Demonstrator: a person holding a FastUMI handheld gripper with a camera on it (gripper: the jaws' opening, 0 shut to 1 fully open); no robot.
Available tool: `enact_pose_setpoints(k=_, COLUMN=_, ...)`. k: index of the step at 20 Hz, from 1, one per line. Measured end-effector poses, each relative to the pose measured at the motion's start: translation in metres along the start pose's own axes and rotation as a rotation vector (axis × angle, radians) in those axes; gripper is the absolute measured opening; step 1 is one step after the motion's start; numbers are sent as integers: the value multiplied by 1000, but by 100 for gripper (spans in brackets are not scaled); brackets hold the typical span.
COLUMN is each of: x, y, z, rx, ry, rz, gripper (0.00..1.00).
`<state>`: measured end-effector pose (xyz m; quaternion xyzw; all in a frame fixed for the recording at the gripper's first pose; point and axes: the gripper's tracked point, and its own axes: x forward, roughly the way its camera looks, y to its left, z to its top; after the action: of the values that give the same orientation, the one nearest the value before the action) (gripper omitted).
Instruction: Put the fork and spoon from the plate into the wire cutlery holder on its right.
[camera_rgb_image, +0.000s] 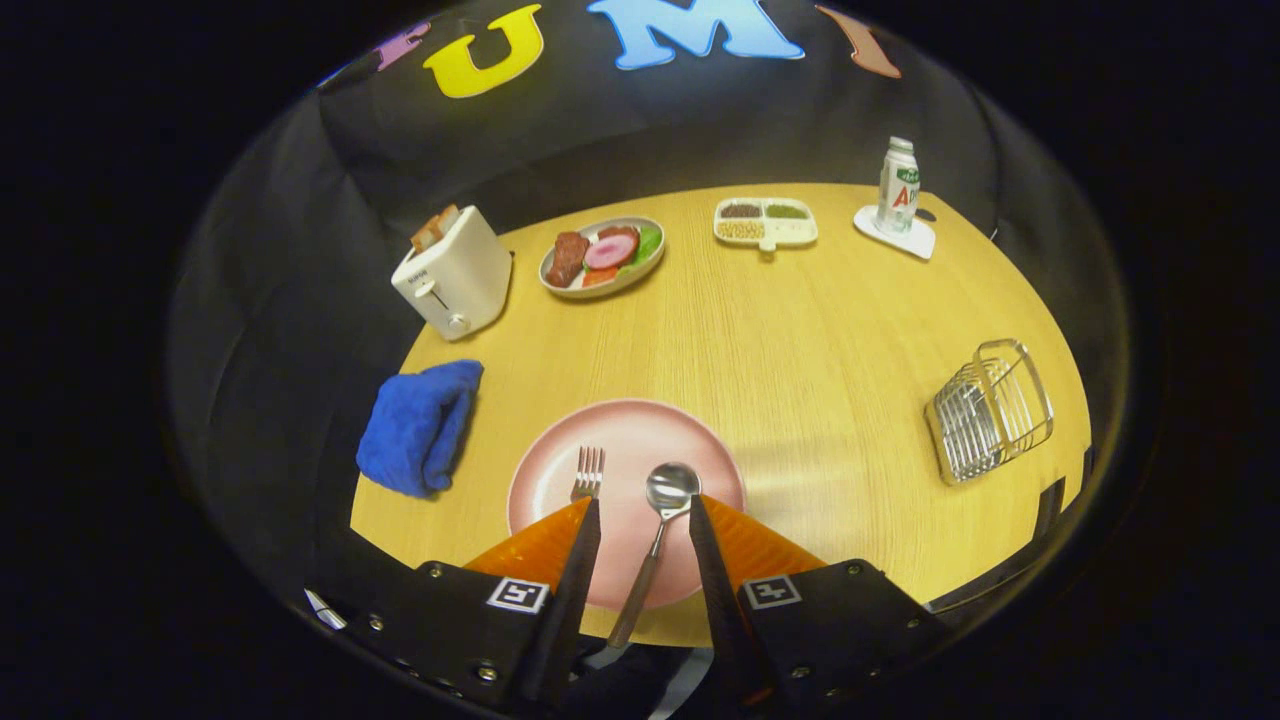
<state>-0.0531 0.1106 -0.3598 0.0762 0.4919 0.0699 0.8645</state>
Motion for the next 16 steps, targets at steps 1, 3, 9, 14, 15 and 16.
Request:
enact_pose_setpoints(k=1, x=7, y=0, z=-9, rx=2, ry=33, rz=-2, gripper=56)
enact_pose_setpoints(k=3, x=21, y=0, z=-29, rx=4, ry=95, rz=0, gripper=56)
enact_pose_setpoints(k=9, x=44, y=-2, z=-51, rx=19, ry=184, rz=-12, gripper=38)
enact_pose_setpoints(k=14, x=54, y=-3, z=-58, rx=21, ry=225, rz=-34, gripper=26)
enact_pose_setpoints(k=15, x=49, y=-10, z=-51, rx=13, ry=224, rz=-54, gripper=26)
enact_pose_setpoints(k=16, x=52, y=-10, z=-51, rx=14, ry=226, rz=-33, gripper=18)
